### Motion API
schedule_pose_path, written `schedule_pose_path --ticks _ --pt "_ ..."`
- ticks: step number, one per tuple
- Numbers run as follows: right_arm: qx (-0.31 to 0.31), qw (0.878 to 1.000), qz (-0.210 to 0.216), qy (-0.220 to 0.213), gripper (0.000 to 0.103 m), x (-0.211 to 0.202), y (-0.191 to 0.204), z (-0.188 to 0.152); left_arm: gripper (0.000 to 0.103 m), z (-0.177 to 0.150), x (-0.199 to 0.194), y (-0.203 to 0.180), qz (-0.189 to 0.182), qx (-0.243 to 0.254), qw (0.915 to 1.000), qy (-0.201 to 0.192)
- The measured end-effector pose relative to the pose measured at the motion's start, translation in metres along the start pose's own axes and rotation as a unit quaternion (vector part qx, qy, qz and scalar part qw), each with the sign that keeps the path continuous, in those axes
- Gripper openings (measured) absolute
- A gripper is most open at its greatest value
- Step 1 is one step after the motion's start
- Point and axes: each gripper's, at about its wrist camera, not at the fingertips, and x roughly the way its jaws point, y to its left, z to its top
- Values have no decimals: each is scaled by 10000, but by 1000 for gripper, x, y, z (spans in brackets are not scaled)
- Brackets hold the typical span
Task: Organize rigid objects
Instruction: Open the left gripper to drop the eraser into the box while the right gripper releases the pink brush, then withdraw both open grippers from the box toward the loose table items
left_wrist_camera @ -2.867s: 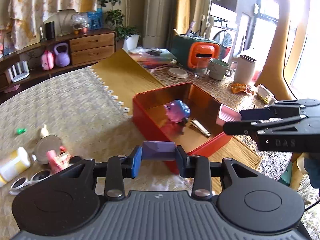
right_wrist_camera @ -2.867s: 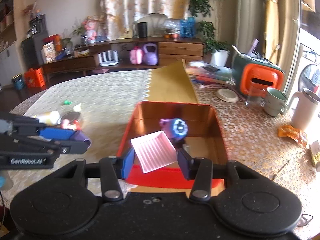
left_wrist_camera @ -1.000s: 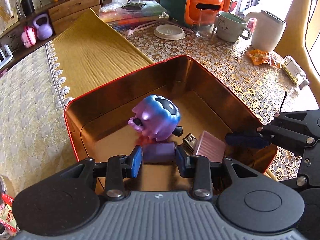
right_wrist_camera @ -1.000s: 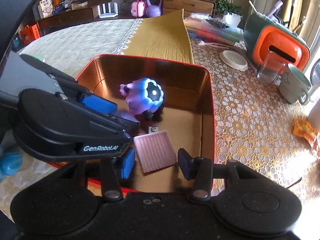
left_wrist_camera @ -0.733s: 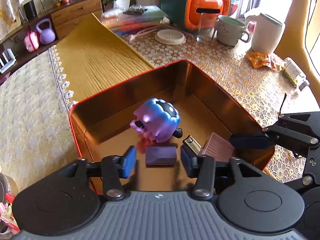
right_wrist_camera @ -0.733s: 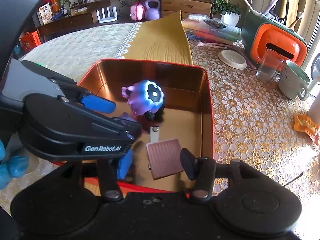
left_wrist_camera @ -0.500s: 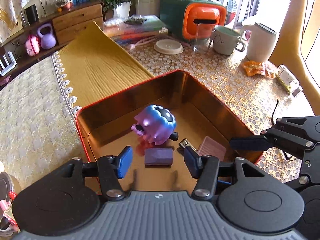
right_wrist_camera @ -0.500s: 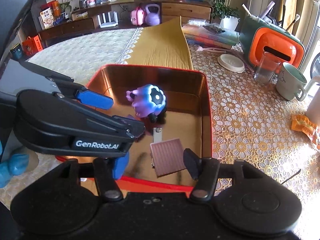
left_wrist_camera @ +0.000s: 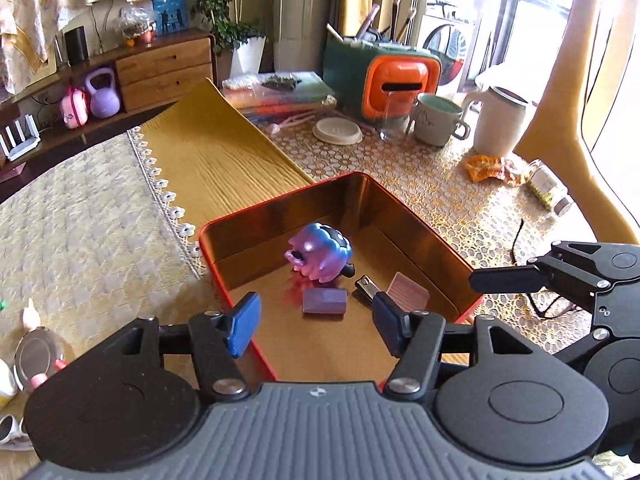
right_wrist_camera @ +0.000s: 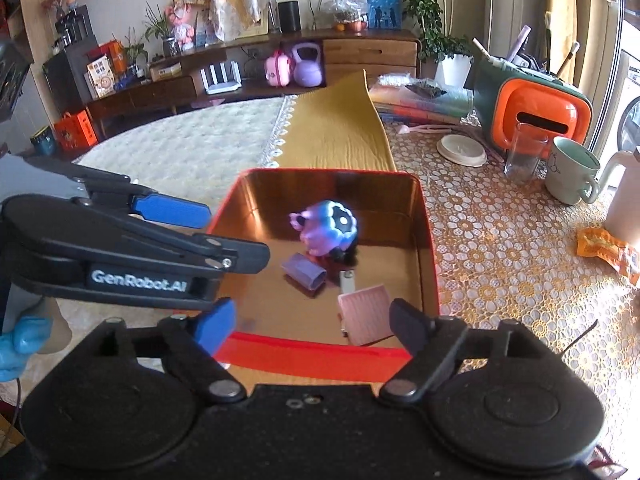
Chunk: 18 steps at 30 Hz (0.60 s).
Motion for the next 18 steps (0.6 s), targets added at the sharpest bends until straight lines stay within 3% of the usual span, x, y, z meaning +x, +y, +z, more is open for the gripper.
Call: schedule_pose_path --ticks 6,9,12,18 --pt "-50 9999 128 -68 96 -12 17 -3 67 -14 -26 15 14 -37 9999 -144" --pt "-145 9997 180 -92 101 -17 29 -5 76 -23 -41 26 62 -127 9995 -281" --pt "-287 9992 254 -132 102 -22 42 -6 81 -33 -59 41 11 -241 9986 -476" --pt "-425 9980 434 -192 103 -28 70 -8 83 -49 -90 67 172 -326 9969 -702"
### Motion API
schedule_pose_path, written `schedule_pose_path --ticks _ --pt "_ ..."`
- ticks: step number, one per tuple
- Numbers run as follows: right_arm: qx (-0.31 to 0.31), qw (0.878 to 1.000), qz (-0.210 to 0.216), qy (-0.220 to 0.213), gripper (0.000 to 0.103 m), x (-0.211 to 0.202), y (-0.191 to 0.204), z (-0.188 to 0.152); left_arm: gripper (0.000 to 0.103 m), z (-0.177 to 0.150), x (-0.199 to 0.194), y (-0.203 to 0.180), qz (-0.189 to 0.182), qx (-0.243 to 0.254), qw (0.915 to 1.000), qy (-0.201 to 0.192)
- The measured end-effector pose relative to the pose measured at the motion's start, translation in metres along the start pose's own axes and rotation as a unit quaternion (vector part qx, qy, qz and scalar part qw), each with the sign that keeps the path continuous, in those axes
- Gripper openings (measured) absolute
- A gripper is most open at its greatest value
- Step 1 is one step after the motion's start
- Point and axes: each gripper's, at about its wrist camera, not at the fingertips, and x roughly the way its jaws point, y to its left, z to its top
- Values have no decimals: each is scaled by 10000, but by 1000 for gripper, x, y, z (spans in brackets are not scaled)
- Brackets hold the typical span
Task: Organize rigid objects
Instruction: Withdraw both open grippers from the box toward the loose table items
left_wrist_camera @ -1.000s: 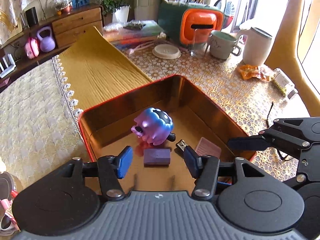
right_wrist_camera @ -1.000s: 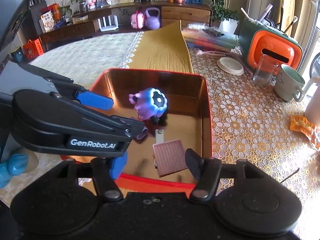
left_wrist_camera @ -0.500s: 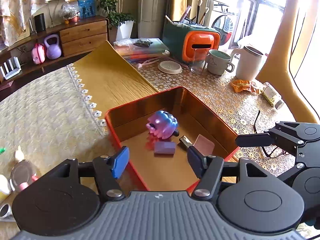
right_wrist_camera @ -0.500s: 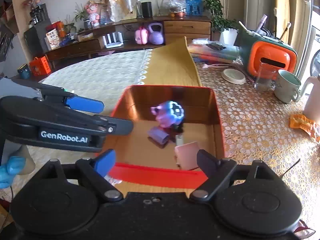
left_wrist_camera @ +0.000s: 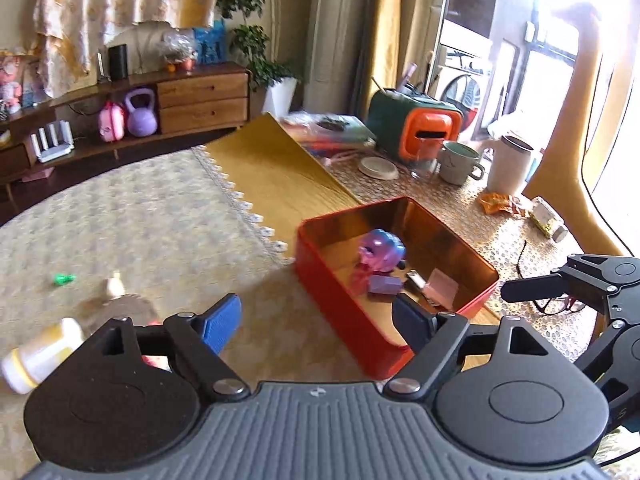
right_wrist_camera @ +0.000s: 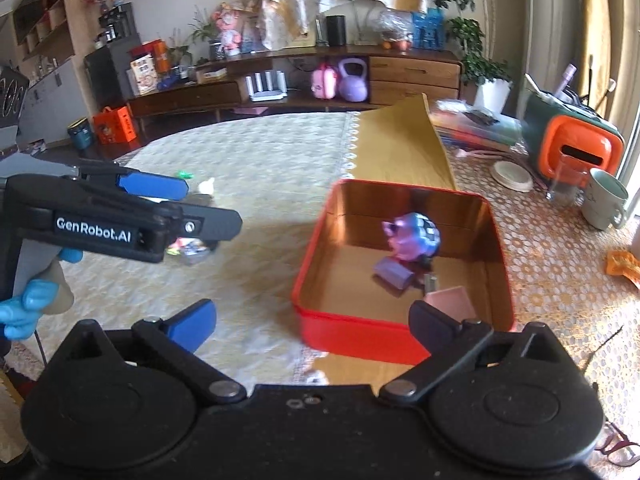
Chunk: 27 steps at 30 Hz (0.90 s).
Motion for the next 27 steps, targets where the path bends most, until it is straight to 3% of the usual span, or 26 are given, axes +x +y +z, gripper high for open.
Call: schedule_pose_path --ticks 13,21,27 --pt "-157 9991 393 44 102 9 51 1 83 -24 -46 76 516 -156 9985 -134" --pt "-715 9964 459 14 102 22 88 3 83 -41 -56 133 795 -53 9968 -94" --pt "-747 9956 559 44 102 39 103 7 83 -50 -53 169 972 -47 9953 13"
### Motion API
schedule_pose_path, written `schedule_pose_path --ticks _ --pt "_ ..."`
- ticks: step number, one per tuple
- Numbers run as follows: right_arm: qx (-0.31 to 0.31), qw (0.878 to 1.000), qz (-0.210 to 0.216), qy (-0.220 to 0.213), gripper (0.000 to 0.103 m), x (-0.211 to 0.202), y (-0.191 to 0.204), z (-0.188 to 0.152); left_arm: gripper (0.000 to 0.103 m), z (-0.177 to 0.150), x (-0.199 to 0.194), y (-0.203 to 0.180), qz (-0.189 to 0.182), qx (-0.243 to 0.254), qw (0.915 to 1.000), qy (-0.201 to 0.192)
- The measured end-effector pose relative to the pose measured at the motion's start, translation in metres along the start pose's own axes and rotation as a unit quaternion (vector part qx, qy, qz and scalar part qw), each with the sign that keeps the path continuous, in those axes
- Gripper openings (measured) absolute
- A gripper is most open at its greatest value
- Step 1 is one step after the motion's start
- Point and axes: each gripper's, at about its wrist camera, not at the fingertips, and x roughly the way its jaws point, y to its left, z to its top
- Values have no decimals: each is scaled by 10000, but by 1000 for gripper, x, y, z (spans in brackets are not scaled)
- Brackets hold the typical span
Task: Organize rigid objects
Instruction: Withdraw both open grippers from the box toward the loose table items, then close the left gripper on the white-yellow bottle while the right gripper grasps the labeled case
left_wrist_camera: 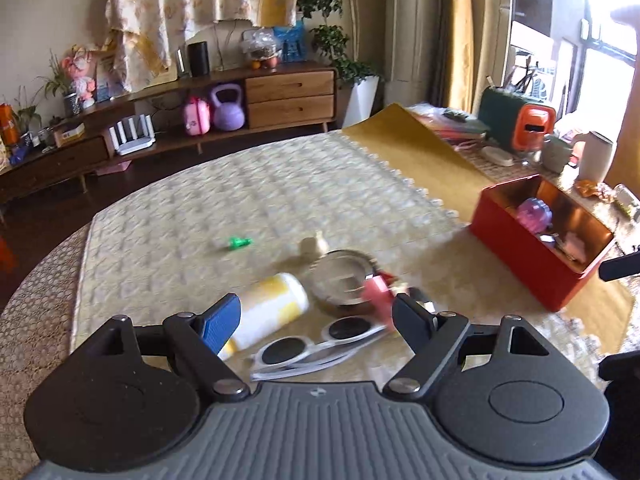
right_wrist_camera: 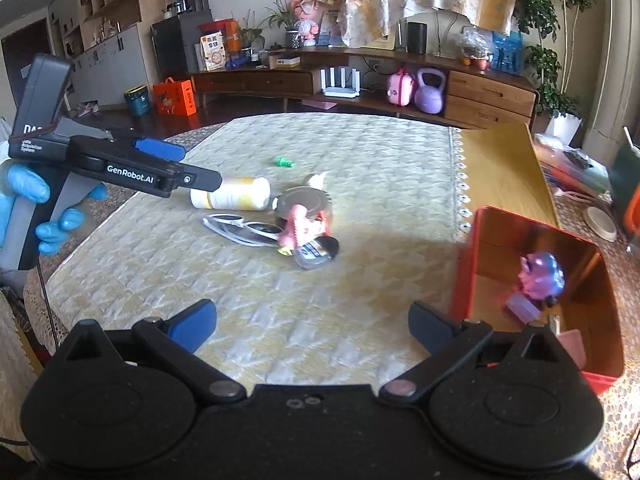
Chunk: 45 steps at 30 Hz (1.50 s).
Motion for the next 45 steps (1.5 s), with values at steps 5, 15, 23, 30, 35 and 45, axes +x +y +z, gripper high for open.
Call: schedule_pose_path --ticks 5,15,23,30,35,45 --pt "40 10000 39 -25 98 15 6 6 83 -5 14 21 39 117 9998 153" --pt "-133 9998 57 131 85 51 5 20 83 -8 48 49 0 165 9992 352" --pt "-297 9988 79 378 83 85 1 27 83 -8 76 61 -105 261 9980 561" --pt "-564 9969 114 533 81 113 -2 32 83 -6 97 61 -301 404 9958 762" --pt "-709 9951 99 680 76 134 -7 32 83 -4 110 63 -371 349 9953 827" --pt "-1011 9917 365 712 65 159 -9 31 83 -5 120 70 -389 232 9957 811"
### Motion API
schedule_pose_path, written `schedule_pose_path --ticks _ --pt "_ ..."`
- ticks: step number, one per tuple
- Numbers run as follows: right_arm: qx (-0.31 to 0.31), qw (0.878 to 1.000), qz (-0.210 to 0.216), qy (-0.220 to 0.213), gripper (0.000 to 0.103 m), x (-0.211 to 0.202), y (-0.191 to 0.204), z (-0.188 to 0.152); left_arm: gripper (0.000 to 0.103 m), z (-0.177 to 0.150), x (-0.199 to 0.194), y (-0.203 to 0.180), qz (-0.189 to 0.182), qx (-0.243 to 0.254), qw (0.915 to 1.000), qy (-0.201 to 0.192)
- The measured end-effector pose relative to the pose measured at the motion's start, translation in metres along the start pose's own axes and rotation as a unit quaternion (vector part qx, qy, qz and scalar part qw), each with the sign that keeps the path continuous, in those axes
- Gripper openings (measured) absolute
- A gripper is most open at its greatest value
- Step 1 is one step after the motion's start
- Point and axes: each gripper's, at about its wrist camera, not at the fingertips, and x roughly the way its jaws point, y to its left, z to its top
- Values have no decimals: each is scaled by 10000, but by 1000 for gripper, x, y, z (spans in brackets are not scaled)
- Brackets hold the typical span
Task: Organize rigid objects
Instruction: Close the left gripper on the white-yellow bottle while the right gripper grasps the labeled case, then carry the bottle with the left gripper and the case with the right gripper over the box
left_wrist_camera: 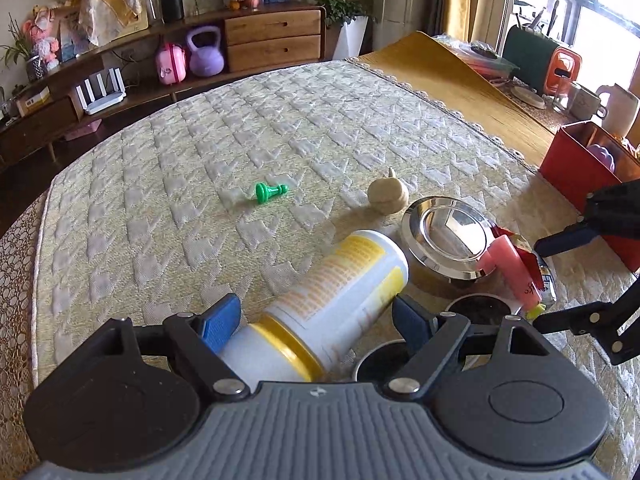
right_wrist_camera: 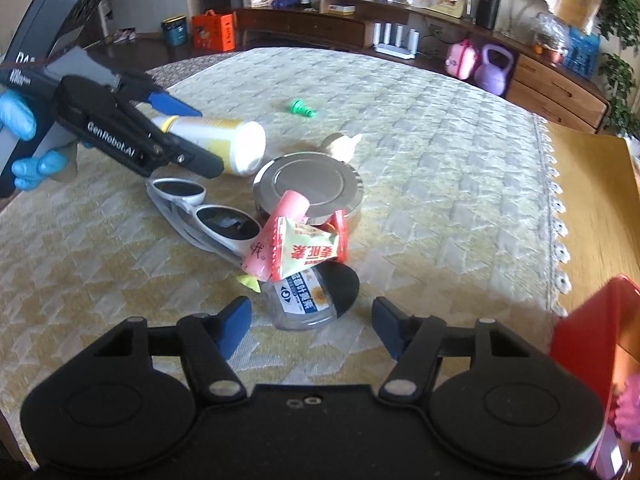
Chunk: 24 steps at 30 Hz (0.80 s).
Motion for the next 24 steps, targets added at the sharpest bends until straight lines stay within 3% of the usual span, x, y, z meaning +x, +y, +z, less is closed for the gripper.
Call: schedule_pose_path --ticks 3,10,16,24 --pt "-22 10000 53 -53 65 1 -1 3 82 -2 -1 -2 33 60 10000 -44" --pt "-68 9999 99 -119 57 0 1 1 64 -4 -2 -11 120 296 9995 -53" --pt "-115 9998 19 -136 57 -4 8 -3 49 -5 -4 -18 268 351 9990 -31" --pt "-80 9998 -149 -79 53 -23 18 -20 47 -9 -8 -28 448 121 9989 -70"
